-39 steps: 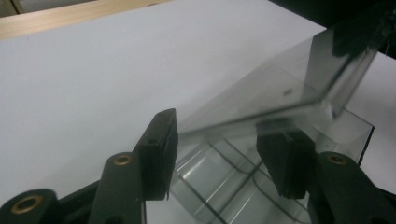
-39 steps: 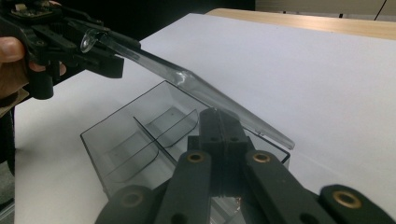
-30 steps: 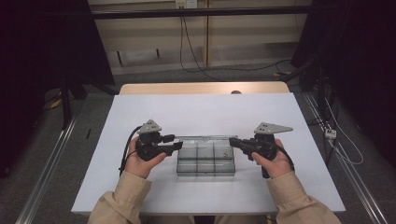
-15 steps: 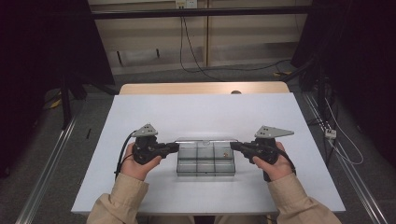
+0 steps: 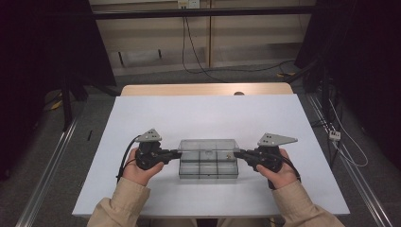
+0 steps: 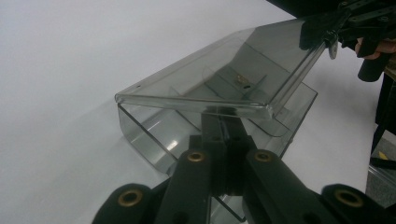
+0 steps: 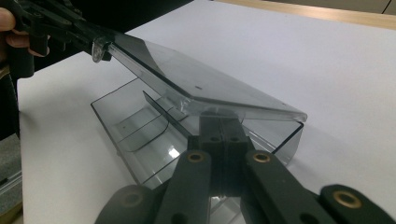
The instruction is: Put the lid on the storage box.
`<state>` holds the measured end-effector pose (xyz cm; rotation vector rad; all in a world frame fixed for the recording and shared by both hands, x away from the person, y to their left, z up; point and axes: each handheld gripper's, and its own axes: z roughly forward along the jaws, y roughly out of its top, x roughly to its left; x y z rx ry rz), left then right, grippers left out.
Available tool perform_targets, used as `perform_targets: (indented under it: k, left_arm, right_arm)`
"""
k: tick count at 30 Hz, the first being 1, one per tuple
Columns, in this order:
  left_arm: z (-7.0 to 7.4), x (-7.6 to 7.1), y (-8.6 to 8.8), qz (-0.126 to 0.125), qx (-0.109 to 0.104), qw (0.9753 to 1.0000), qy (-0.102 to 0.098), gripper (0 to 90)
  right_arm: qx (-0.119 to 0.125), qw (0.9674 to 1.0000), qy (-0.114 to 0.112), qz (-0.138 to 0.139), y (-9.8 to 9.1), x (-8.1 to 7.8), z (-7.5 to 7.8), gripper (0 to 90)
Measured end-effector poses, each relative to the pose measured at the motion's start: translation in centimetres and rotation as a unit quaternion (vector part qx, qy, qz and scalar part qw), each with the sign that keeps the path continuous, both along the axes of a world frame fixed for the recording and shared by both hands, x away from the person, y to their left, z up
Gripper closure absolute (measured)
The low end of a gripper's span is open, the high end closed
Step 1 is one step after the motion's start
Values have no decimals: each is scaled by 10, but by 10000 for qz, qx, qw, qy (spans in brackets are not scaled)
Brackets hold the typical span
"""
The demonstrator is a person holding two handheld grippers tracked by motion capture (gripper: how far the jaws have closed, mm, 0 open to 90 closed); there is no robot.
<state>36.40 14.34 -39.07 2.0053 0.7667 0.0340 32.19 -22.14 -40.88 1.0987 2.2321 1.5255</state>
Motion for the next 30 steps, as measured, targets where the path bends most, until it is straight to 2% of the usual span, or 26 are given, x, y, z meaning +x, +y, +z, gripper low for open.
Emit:
perform_targets:
  k: [10,22,30]
  left_arm:
    - [-2,-6,3,-30,138,9999,-15,900]
    - [-6,-11,7,-4,122,9999,-34,900]
    - [-10,-15,8,-56,171,9998,39,900]
  right_arm:
    - [22,10000,40,19,-3,-6,-6,900]
    - [27,9999,88,40,-4,-9,-10,900]
    - [-39,9999,113,80,-3,-14,-14,900]
